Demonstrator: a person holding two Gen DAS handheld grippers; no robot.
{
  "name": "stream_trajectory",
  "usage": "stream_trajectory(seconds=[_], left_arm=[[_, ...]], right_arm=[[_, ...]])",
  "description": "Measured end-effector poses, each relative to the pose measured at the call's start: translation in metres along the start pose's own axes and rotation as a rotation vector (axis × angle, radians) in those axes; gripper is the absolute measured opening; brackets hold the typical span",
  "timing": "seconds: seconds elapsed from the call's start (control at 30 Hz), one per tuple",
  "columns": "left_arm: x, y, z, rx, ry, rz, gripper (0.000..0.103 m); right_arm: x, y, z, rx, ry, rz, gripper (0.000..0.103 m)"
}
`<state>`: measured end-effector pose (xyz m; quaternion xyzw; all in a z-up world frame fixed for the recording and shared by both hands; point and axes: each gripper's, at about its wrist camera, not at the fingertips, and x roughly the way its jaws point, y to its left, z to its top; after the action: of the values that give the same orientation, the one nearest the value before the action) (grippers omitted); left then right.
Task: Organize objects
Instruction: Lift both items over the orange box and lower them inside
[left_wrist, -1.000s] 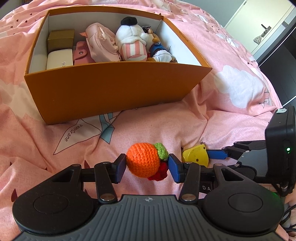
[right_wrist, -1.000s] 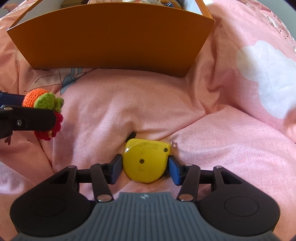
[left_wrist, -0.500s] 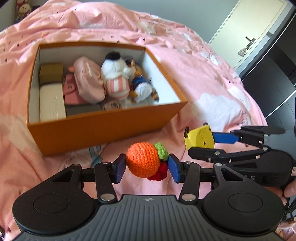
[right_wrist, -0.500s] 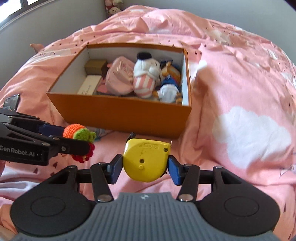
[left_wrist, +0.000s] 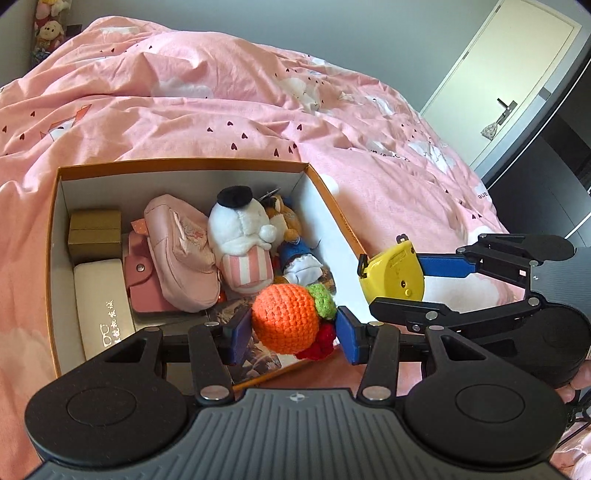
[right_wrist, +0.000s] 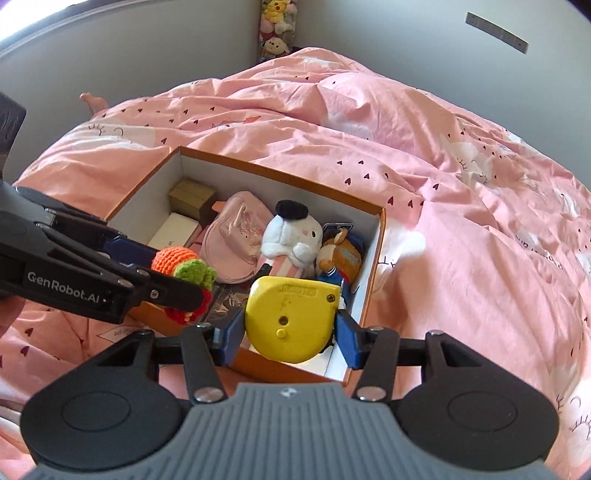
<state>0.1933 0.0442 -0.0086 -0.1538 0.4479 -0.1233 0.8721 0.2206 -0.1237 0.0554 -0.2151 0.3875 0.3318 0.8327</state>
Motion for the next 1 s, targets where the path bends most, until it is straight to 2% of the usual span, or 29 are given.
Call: stream_trajectory(seconds=[0.27,0.6,0.77,0.93,1.0], left_arm=[[0.043,0.012,0.010,0.003,0.074,0.030,0.055],[0.066,0.030,0.020,0.009,0.148,-0.011,0.055],[0.073,0.036,0.025,-0.012,0.167,-0.053,0.056],[0.079,0.036,0.025,-0.022,0.189,-0.077,0.056],[0.082,0.037,0.024,-0.033,0.199,-0.088,0.056]], right_arm=[[0.064,0.002,0.017,-0.324,0.141,-0.010,0.055],[0.122,0.006,0.029,-0.604,0.323,0.084,0.055],[0.138,0.002,0.034,-0.630,0.411,0.192,0.055],[0.163,-0.012,0.041,-0.519,0.596,0.290,0.055],[0.167,-0.013,0.042,-0.508,0.614,0.297,0.055]])
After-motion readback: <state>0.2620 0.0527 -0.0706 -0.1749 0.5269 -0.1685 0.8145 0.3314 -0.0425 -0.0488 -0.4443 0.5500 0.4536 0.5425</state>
